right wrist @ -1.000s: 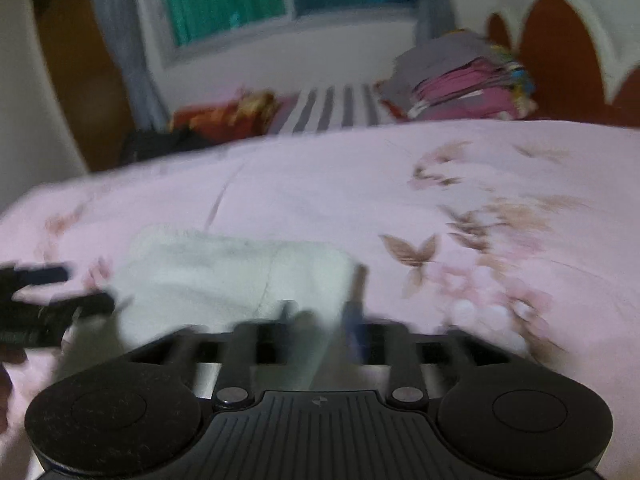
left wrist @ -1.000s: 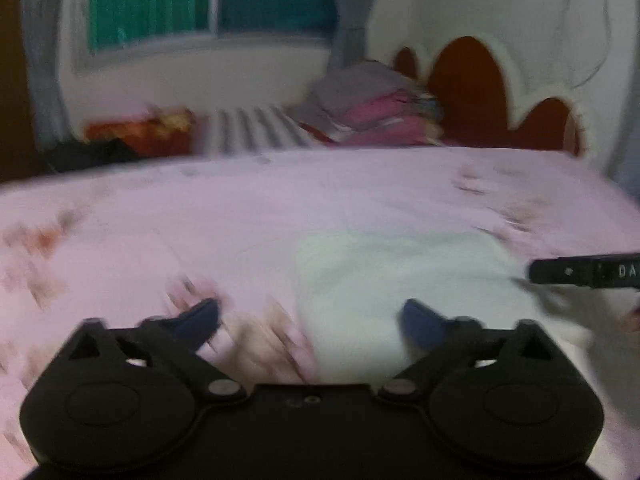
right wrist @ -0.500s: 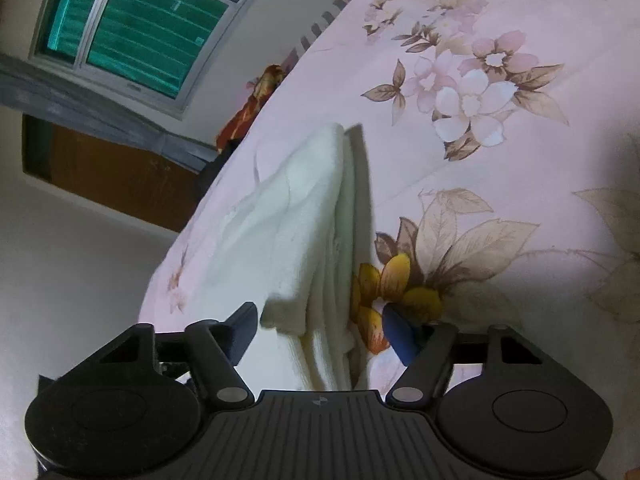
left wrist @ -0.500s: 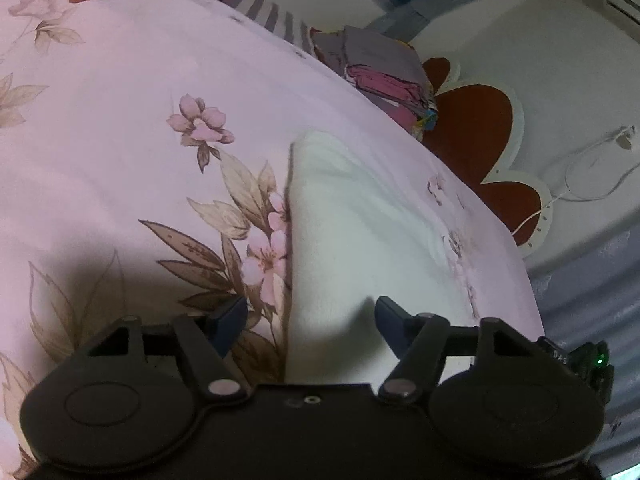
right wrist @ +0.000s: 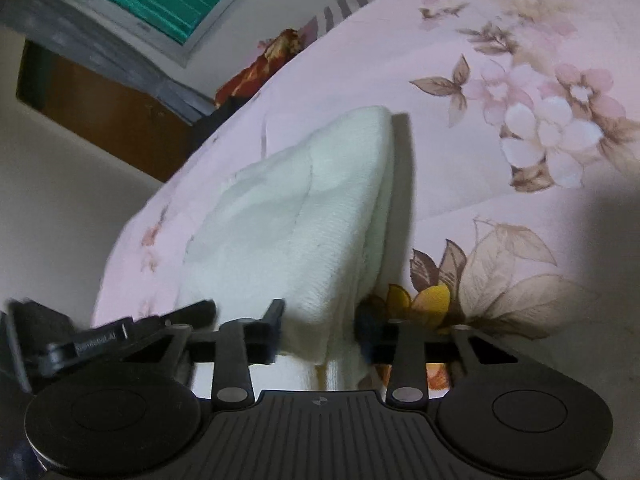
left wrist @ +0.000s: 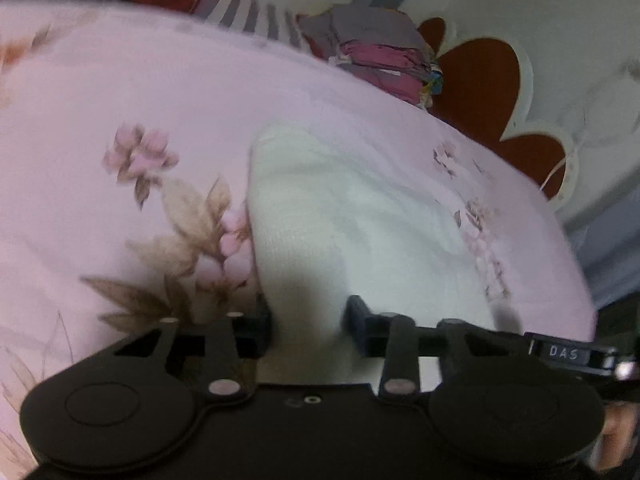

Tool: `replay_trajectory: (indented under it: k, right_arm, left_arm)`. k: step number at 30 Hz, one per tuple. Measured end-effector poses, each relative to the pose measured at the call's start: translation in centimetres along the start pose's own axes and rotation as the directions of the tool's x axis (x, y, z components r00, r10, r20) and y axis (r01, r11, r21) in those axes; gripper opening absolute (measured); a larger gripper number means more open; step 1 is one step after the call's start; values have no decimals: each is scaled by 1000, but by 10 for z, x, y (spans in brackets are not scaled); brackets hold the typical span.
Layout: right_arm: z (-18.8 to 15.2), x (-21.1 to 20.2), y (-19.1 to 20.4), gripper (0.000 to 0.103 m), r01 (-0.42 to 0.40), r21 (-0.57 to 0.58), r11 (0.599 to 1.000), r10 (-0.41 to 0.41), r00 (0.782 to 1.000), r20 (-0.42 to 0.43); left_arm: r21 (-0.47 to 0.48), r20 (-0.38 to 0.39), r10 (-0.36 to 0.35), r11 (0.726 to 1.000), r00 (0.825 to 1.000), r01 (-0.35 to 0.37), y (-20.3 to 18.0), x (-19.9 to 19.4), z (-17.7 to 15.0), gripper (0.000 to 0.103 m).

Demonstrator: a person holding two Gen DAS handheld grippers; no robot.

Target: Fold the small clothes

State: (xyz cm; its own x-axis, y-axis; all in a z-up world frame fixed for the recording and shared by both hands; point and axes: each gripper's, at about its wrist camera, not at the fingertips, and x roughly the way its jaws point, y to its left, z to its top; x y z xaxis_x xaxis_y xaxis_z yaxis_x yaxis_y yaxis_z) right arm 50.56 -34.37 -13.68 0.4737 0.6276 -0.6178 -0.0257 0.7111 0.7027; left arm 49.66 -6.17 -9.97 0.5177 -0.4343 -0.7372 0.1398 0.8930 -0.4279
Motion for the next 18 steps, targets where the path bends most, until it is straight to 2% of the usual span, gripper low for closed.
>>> replay_trajectory:
  k: [3, 6, 12, 18]
  right_arm:
    - [-5, -8, 30, 28, 89, -136, 987, -82, 995, 56]
    - [-11, -19, 50, 28, 128, -205, 970, -109, 989, 98]
    - [-31, -29, 100, 28, 140, -290, 947, -107, 986, 126]
    - [-56, 0, 160, 28, 116, -335, 935, -81, 990, 116]
  left_arm:
    - [67, 29, 21, 997, 999, -23, -12, -13, -3, 28]
    - [85, 46, 12, 996, 999, -15, -11, -31, -3, 28]
    - [95, 89, 7, 995, 996, -15, 12, -76, -2, 28]
    - [73, 118, 41, 996, 992, -49, 58, -124, -1, 28]
